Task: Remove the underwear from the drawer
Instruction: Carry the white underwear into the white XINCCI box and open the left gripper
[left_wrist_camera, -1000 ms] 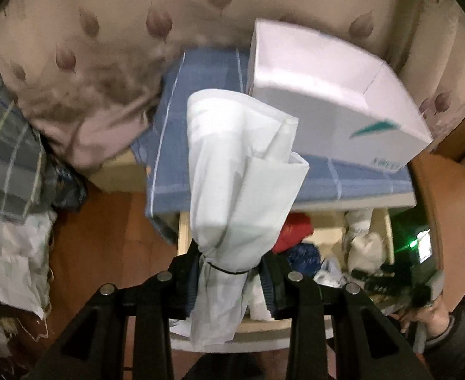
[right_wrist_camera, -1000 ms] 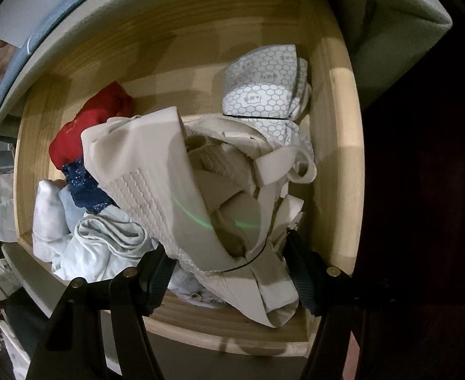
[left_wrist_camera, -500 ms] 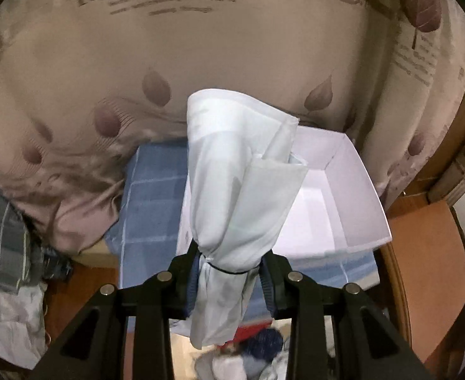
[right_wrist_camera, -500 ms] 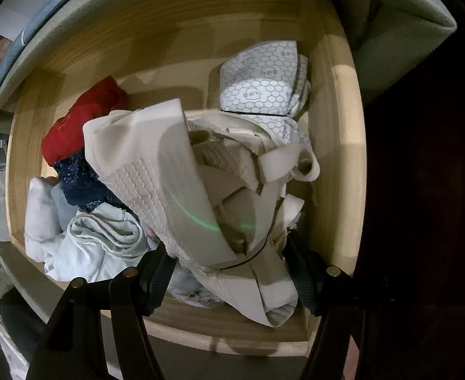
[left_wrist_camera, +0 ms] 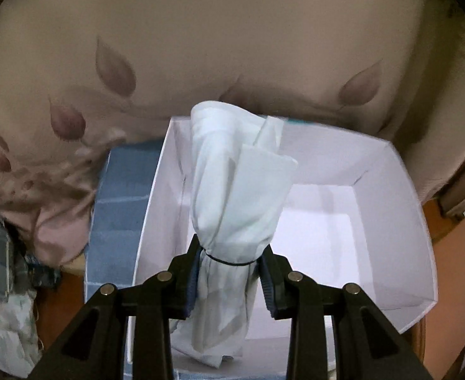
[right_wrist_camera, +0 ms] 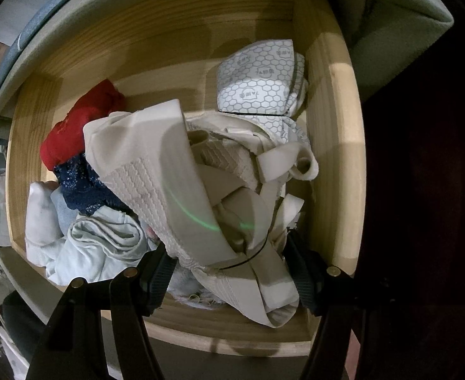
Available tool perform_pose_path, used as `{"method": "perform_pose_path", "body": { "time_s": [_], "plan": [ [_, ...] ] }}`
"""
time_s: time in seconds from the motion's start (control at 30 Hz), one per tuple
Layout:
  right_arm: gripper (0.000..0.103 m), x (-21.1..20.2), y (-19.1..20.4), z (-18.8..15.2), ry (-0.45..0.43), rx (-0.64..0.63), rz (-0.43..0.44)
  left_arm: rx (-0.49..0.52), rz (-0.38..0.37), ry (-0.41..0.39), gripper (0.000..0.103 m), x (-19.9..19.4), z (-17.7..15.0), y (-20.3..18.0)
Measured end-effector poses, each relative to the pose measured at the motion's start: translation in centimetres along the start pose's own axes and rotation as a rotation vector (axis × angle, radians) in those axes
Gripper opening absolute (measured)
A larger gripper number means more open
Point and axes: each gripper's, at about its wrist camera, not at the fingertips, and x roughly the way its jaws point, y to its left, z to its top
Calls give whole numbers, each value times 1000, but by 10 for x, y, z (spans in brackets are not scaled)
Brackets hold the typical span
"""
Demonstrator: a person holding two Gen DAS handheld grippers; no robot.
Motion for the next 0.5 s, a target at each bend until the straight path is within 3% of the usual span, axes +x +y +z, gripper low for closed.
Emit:
{"method": "perform_pose_path", "body": {
  "time_s": [0.13,0.5],
  "plan": [
    [64,0,0,0,0,-1,0,6,59,76,33,26,-9,6],
    [64,0,0,1,1,-3,1,102,152,113,33,23,-28,-3]
  ]
}}
